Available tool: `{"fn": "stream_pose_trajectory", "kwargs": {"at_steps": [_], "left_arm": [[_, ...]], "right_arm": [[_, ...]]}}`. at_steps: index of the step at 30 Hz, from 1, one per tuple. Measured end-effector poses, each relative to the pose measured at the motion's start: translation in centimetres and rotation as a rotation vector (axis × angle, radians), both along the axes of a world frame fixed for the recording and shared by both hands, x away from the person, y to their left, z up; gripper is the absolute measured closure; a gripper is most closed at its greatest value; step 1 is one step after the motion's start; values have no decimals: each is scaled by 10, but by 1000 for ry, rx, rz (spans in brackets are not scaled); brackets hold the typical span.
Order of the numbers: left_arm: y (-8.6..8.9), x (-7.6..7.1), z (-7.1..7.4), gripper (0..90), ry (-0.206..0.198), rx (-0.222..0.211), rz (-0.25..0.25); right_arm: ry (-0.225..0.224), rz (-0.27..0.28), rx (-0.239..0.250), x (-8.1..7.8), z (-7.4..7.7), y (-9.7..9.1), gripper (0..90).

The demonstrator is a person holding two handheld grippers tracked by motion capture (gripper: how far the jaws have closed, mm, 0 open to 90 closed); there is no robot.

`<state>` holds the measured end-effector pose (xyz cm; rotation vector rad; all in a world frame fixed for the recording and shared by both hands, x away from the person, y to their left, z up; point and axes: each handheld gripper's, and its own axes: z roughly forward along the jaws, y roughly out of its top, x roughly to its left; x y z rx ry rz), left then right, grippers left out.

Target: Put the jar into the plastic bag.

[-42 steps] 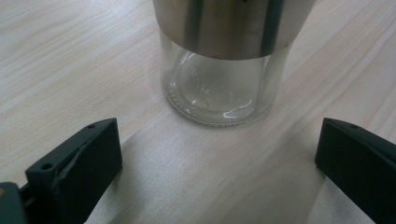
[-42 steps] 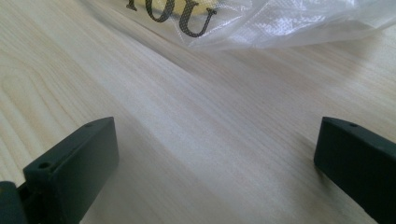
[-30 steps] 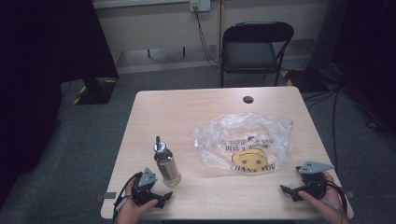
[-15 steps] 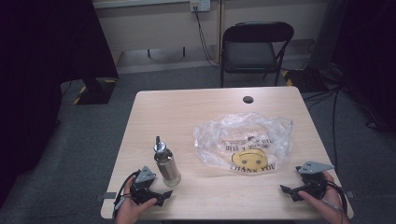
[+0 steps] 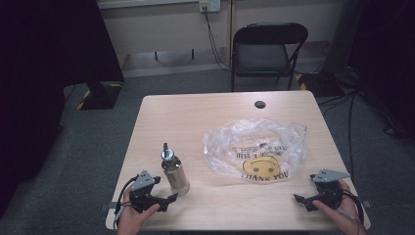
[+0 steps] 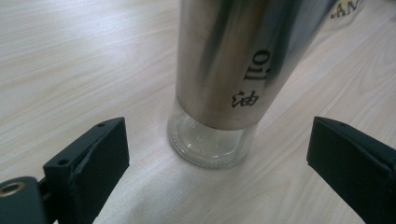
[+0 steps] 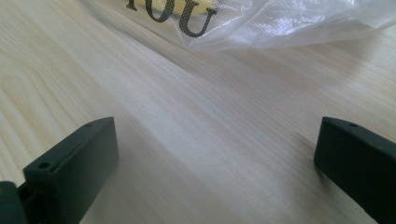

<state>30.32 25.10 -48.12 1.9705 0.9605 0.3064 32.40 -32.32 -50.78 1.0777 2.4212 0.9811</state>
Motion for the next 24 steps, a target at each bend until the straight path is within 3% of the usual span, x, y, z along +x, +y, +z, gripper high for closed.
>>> {"fn": "stream_pose_trajectory", "kwargs": {"at_steps": [13,24], "left_arm": [[-1,1,21,49,-35,-27,-18],[-7,4,56,47,-89,-51,-40]], "right_arm": [[0,0,0,0,0,0,0],[0,0,0,0,0,0,0]]}}
